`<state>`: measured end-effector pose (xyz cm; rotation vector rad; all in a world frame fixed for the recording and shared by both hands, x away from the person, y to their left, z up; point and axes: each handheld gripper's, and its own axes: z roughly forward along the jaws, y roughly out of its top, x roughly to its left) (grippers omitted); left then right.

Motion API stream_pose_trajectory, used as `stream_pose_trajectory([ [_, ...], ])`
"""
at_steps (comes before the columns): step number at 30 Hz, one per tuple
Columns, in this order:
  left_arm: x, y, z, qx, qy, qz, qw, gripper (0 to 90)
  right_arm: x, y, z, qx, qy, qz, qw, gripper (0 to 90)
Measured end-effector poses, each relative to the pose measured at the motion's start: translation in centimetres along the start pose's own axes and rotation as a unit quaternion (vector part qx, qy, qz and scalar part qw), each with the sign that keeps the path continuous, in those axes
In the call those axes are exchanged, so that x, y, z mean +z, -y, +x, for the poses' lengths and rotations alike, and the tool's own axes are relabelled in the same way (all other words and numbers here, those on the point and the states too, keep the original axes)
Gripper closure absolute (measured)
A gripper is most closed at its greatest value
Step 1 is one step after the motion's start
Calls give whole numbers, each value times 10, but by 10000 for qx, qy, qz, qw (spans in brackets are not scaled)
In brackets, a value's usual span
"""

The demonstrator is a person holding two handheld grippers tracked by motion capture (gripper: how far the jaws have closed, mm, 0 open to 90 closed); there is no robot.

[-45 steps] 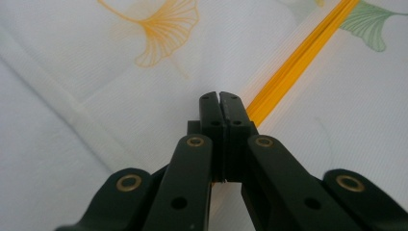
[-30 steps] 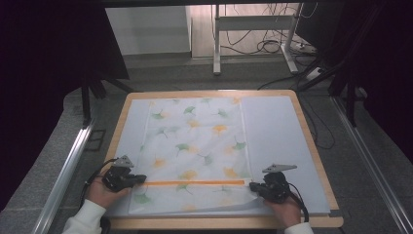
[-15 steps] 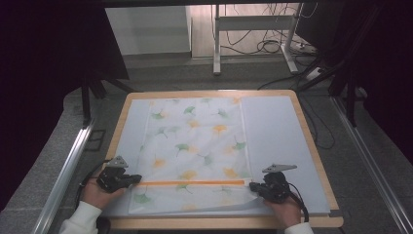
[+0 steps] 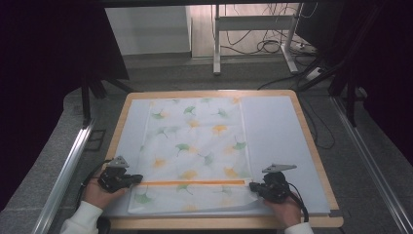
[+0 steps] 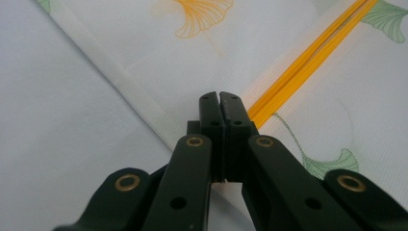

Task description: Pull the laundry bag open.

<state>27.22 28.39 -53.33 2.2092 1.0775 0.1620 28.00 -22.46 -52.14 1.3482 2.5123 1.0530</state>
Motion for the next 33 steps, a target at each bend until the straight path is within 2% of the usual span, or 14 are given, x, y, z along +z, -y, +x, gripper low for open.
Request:
stream_pose_trajectory([
  [7,-1,-1,0,15,11,-107,9999,865,0,-1,4,-75,84,29,9999,897],
  [9,-2,-1,-1,1,-31,-223,9997,845,-1,-2,4,-117,70,19,9999,897],
  [10,-4,-2,-2,-6,-65,-315,9995,827,-1,-2,4,-102,44,-16,9999,897],
  [14,-10,-5,-5,-41,-79,-719,9974,744,-10,-8,7,-321,-145,-348,9988,896],
  [16,-10,-8,-7,-51,-117,-841,9964,700,-14,-13,7,-432,-172,-517,9976,892],
  [19,-7,-13,-8,-100,-294,-884,9956,577,-15,-21,4,-530,-142,-753,9956,779],
  [22,-3,-20,-7,-169,-409,-896,9950,472,-11,-30,-3,-493,-40,-881,9949,691],
  [25,2,-27,-3,-117,-566,-880,9944,378,-7,-40,-11,-446,92,-960,9943,628],
  [27,5,-32,2,-88,-690,-922,9933,350,-5,-46,-17,-432,204,-1059,9932,594],
  [30,11,-39,13,-114,-854,-1035,9909,335,-1,-52,-26,-306,390,-1058,9931,530],
  [33,13,-41,23,-163,-938,-1138,9889,337,-1,-51,-33,-187,544,-1038,9929,484],
])
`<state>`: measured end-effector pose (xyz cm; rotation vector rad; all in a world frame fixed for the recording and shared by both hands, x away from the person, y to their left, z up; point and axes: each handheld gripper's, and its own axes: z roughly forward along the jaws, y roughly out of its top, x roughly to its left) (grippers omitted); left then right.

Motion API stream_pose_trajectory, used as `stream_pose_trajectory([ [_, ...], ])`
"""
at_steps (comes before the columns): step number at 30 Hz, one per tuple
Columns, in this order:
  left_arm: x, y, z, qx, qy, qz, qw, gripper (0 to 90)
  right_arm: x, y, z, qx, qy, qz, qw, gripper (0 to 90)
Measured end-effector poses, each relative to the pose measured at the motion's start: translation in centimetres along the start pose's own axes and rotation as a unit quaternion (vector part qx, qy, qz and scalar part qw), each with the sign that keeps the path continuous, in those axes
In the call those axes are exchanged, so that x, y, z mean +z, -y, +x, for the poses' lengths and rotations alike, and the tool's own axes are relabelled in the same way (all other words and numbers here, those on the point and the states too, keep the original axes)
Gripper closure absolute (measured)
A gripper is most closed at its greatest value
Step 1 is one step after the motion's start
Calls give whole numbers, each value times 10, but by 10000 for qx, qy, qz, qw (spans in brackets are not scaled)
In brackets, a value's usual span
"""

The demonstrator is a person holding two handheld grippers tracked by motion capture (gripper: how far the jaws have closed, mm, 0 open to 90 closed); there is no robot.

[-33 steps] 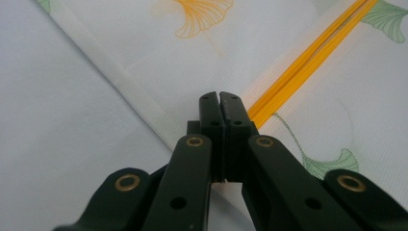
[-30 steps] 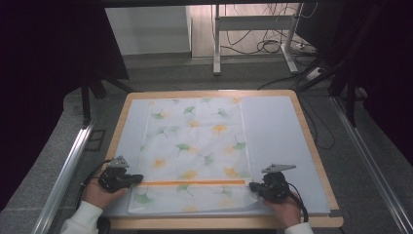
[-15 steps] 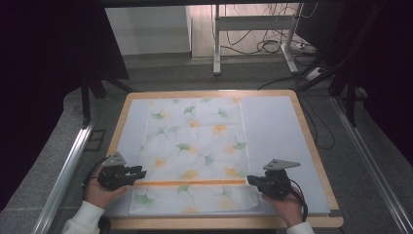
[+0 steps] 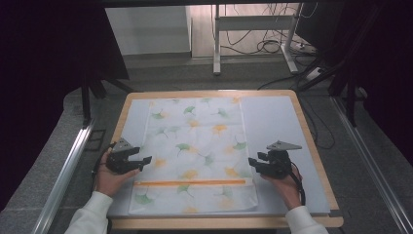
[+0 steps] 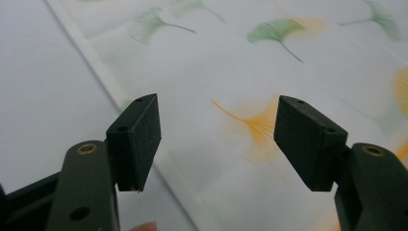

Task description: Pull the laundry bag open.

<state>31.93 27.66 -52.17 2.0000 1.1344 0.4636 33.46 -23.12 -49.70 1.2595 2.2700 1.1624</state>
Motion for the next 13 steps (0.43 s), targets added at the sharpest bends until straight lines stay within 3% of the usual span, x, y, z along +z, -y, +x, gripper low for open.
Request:
stream_pose_trajectory([
  [5,-4,6,2,1,63,0,10000,332,-7,8,-5,113,181,-12,9998,442],
  [13,-6,11,-3,106,88,15,9999,285,-8,11,-4,-3,271,-33,9996,401],
])
